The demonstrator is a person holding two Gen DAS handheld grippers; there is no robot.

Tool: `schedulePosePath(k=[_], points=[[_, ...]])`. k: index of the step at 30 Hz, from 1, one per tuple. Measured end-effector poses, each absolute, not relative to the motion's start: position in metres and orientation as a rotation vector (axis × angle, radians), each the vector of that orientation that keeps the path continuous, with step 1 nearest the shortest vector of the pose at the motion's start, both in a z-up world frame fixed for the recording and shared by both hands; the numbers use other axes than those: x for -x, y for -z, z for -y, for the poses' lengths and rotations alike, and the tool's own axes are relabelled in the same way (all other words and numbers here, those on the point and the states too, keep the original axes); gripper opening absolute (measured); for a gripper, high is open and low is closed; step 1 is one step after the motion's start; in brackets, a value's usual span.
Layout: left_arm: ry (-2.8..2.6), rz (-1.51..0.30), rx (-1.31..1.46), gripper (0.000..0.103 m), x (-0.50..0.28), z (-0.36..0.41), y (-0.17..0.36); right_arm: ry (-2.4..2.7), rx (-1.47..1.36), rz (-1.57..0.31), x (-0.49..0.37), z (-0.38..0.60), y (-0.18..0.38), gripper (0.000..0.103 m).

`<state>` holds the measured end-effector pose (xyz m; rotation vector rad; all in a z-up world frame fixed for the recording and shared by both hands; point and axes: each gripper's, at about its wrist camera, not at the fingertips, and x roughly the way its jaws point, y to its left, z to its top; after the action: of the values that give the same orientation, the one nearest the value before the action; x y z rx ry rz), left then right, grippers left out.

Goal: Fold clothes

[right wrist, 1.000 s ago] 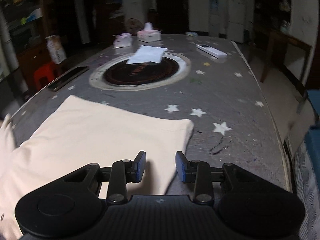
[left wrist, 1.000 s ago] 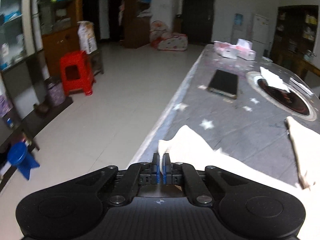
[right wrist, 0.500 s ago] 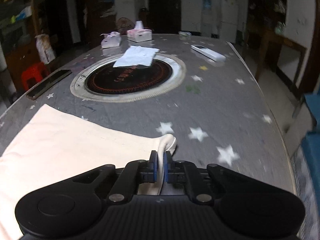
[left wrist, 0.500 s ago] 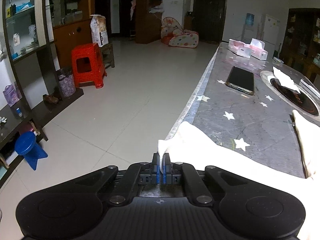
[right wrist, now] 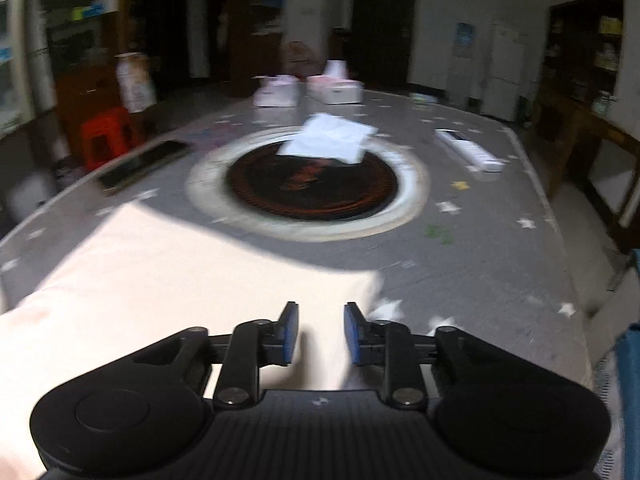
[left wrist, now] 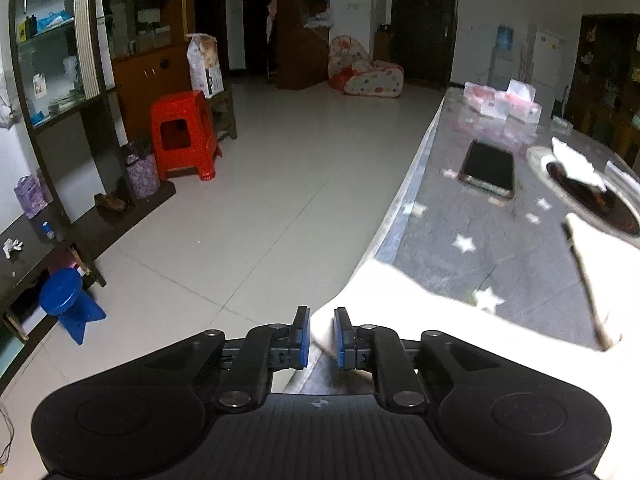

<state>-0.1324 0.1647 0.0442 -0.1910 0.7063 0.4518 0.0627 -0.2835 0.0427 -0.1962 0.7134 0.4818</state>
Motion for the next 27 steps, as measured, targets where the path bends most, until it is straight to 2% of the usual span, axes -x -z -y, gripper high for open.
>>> schedulePosePath(k=[2, 7, 16, 23, 27], points=[[-0.395, -0.679, 0.197, 0.014, 0.131, -0.152, -0.053, -0.547, 0.214, -0.716, -0.039, 0.278, -0.045, 0.033], [-0.155, -0.647, 0.234, 0.014, 0.105, -0.104, -0.067, -0.707, 0.251, -0.717, 0.016, 0.251, -0.045, 0.033], [0.139, -0.729, 0.194, 0.014, 0.007, -0.027, -0.053, -0.929, 0.332, -0.677, 0.061, 0.185, -0.032, 0.033], [0.194, -0.800, 0.167, 0.010, -0.035, -0.017, -0.022, -1.071, 0.382, -0.714, 0.083, 0.168, -0.022, 0.033], [0.181, -0.781, 0.169, 0.008, -0.041, -0.023, -0.016, -1.172, 0.378, -0.729, 0.106, 0.169, -0.023, 0.031]])
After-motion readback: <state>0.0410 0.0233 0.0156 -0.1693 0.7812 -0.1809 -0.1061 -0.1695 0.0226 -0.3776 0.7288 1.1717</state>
